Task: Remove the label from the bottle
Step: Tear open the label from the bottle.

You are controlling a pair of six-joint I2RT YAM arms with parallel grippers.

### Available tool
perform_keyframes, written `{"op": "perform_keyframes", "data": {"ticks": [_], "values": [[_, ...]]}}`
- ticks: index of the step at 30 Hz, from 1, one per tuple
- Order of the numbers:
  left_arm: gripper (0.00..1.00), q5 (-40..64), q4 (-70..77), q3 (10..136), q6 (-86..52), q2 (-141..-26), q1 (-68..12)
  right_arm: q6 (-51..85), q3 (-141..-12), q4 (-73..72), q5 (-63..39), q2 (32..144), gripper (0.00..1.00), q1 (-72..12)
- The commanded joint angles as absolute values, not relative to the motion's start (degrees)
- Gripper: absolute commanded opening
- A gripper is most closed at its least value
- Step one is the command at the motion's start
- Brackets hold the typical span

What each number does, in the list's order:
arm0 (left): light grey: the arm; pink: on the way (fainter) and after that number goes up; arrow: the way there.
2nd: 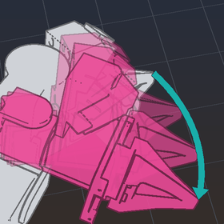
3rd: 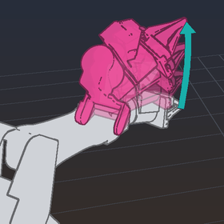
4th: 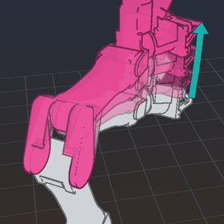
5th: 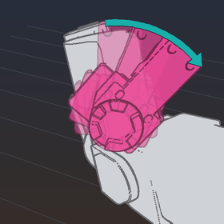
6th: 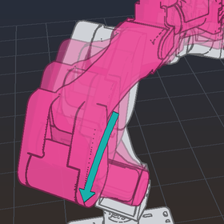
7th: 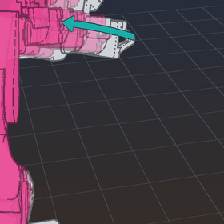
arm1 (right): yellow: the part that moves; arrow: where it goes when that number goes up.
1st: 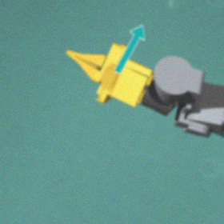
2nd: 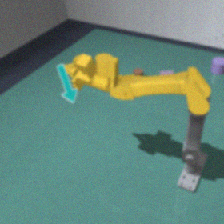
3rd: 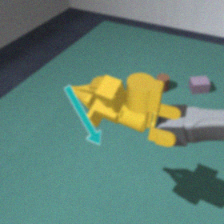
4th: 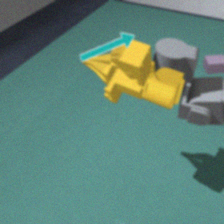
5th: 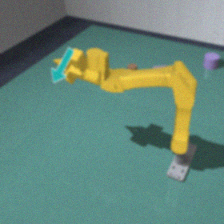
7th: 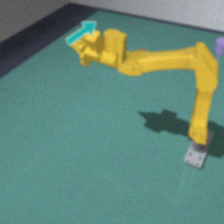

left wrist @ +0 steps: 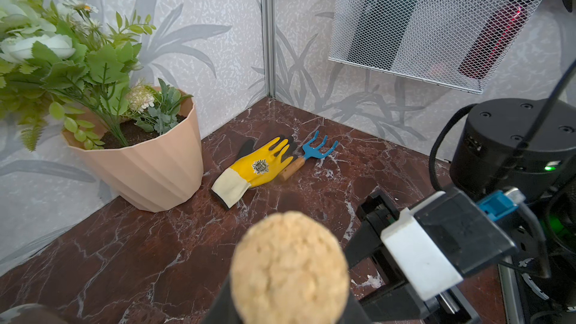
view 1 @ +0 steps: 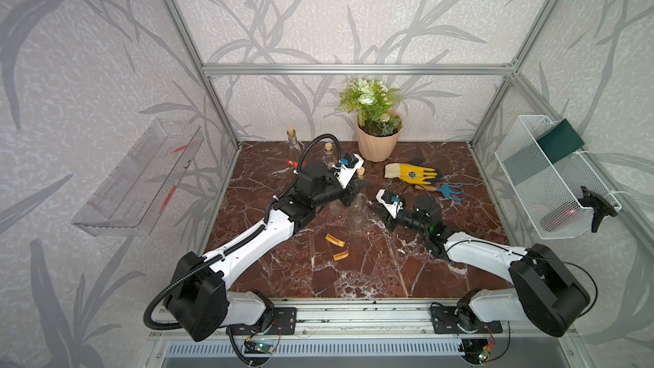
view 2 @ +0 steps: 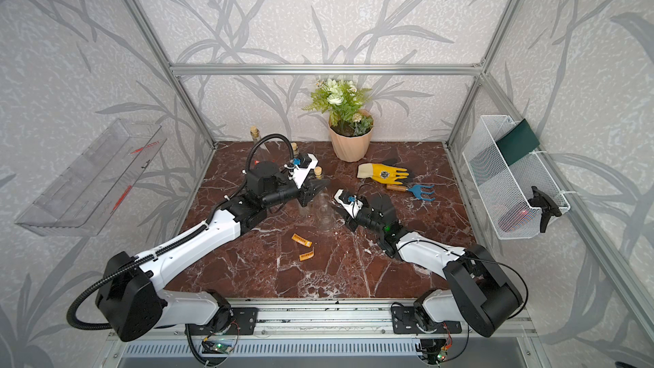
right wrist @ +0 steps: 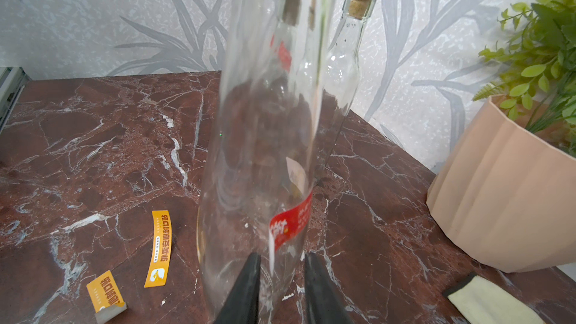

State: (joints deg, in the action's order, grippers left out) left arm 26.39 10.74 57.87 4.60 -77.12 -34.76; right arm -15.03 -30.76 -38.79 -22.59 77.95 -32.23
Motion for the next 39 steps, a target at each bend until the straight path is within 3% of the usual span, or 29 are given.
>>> {"op": "perform_keyframes", "data": {"ticks": [1, 25, 39], "values": [[0.11, 26.19, 9.93, 56.60, 5.54, -76.64, -34.91, -14.41, -32.52, -40.78, -23.62, 78.40, 0.26, -31.96], [0.11, 25.84, 9.84, 56.26, 5.49, -76.72, -34.89, -13.84, -32.43, -41.13, -24.26, 78.40, 0.18, -31.84], [0.11, 25.59, 9.68, 56.18, 5.64, -76.64, -34.93, -13.57, -32.52, -40.17, -24.35, 77.18, 0.19, -31.90]]}}
